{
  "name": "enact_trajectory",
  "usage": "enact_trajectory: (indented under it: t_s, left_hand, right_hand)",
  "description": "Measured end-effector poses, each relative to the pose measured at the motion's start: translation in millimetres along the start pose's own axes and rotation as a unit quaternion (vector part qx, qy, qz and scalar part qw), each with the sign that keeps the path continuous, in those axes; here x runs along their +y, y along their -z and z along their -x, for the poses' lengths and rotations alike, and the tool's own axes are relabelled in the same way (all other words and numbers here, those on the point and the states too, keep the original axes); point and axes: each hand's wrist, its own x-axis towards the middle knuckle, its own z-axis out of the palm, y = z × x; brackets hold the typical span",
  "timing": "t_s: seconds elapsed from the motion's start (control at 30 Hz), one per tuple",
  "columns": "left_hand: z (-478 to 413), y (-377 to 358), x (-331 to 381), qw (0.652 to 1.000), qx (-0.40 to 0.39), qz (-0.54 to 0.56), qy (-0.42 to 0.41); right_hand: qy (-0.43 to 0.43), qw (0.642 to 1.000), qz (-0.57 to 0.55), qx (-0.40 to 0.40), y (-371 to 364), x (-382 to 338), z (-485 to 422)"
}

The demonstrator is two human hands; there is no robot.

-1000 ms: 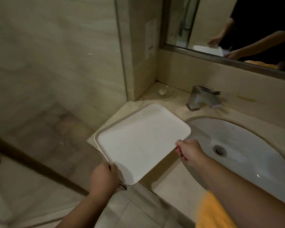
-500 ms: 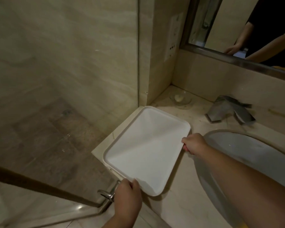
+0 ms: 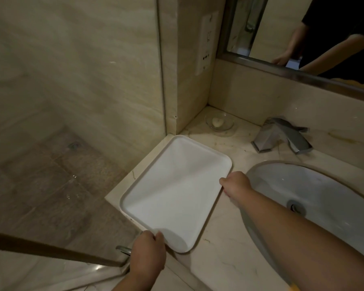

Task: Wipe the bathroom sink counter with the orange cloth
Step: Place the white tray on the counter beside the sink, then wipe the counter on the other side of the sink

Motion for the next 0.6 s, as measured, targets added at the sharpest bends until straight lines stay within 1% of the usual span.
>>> enact_trajectory:
  t_s: [0.1, 0.2, 0.23, 0.3, 0.33, 0.37, 0.4, 0.43, 0.47, 0.5, 0.53, 0.57, 0.6]
  left_hand:
    - [4, 5, 0, 1.000, 0.000, 0.011, -0.027]
    - [19, 18, 12, 0.995, 0.040, 0.027, -0.091]
    - [25, 21, 20, 0.989, 0.061, 0.033, -0.129]
    - [39, 19, 45, 0.967, 0.078, 0.033, -0.238]
    - [47, 12, 59, 0.952, 0.070, 0.033, -0.297]
    - [57, 2, 72, 0.932, 0.045, 0.038, -0.358]
    - [70, -10, 84, 0.909, -0.011, 0.028, -0.416]
    - [85, -26, 93, 0.871, -0.091, 0.003, -0.483]
    - [102, -42, 99, 0.814, -0.190, -0.046, -0.547]
    - [120, -58, 105, 0.747, -0.277, -0.112, -0.594]
    - [135, -74, 106, 0.683, -0.338, -0.180, -0.622]
    - [145, -89, 105, 0.624, -0.361, -0.231, -0.653]
    - [151, -104, 102, 0.574, -0.349, -0.263, -0.692]
  right_hand:
    - [0.014, 1.000, 0.010, 0.023, 11, -2, 11]
    - [0.050, 0.996, -0.031, 0.066, 43, 4, 41]
    - [0.061, 0.993, -0.061, 0.085, 59, 12, 57]
    - [0.068, 0.981, -0.131, 0.125, 95, 39, 99]
    - [0.066, 0.977, -0.140, 0.148, 111, 58, 123]
    - [0.056, 0.975, -0.129, 0.174, 124, 78, 151]
    - [0.042, 0.971, -0.113, 0.207, 131, 101, 178]
    - [0.028, 0.965, -0.093, 0.243, 131, 123, 206]
    - [0.023, 0.958, -0.065, 0.279, 126, 146, 232]
    - [0.021, 0.953, -0.015, 0.303, 115, 165, 255]
    - [0.020, 0.950, 0.057, 0.306, 102, 182, 273]
    - [-0.005, 0.954, 0.127, 0.272, 86, 197, 286]
    - [-0.050, 0.958, 0.173, 0.222, 69, 209, 293]
